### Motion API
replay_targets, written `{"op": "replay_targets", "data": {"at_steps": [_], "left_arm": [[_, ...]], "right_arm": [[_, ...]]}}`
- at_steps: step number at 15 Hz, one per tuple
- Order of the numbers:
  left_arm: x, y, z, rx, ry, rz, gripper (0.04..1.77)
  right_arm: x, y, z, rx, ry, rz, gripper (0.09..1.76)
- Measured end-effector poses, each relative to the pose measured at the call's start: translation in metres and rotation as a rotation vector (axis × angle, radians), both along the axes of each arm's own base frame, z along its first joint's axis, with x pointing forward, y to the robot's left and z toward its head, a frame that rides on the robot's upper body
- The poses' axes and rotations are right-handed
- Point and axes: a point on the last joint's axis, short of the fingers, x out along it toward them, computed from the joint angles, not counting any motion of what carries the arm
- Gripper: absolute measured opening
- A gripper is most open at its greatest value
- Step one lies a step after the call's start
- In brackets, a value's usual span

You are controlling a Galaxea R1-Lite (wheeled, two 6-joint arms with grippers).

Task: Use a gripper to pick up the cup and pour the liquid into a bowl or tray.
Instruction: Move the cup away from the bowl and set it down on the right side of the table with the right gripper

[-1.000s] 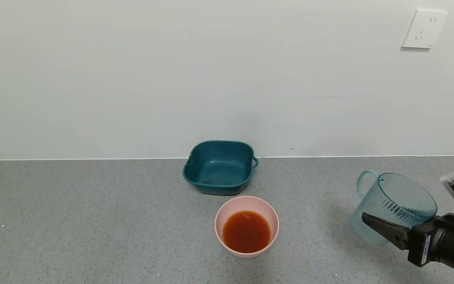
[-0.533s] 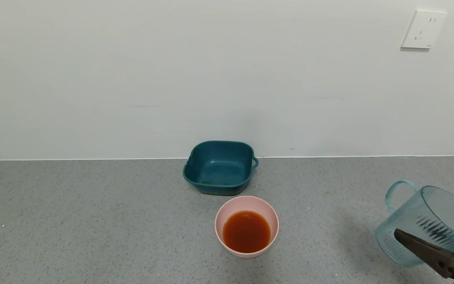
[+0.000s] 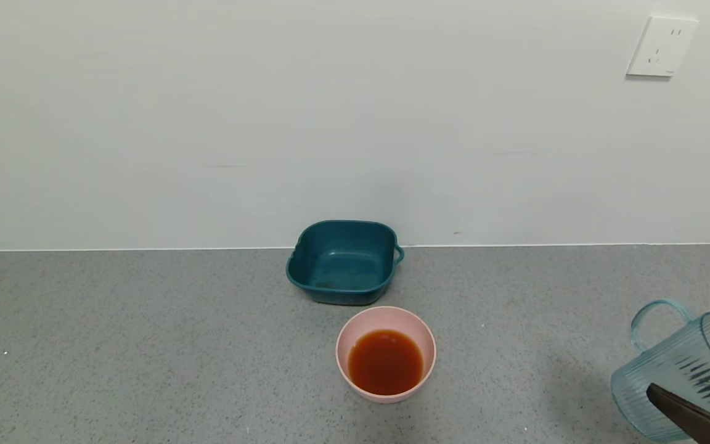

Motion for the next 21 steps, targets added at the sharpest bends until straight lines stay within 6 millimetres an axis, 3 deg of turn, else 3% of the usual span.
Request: {"op": "replay_targets", "data": {"at_steps": [5, 11, 16, 21], "left_arm": [[0.000, 0.000, 0.000, 0.000, 0.000, 0.000, 1.72], [0.000, 0.000, 0.000, 0.000, 0.000, 0.000, 1.72], [0.000, 0.000, 0.000, 0.000, 0.000, 0.000, 1.72], [0.000, 0.000, 0.000, 0.000, 0.000, 0.000, 1.72]], "right_arm": [[0.035, 0.005, -0.004, -0.009, 0.025, -0.042, 1.32], [0.080, -0.002, -0.039, -0.032, 0.145, -0.145, 1.32], [0.099, -0.009, -0.063, -0.046, 0.252, -0.190, 1.32], [0.107, -0.010, -0.074, -0.055, 0.275, -0.196, 1.32]]}}
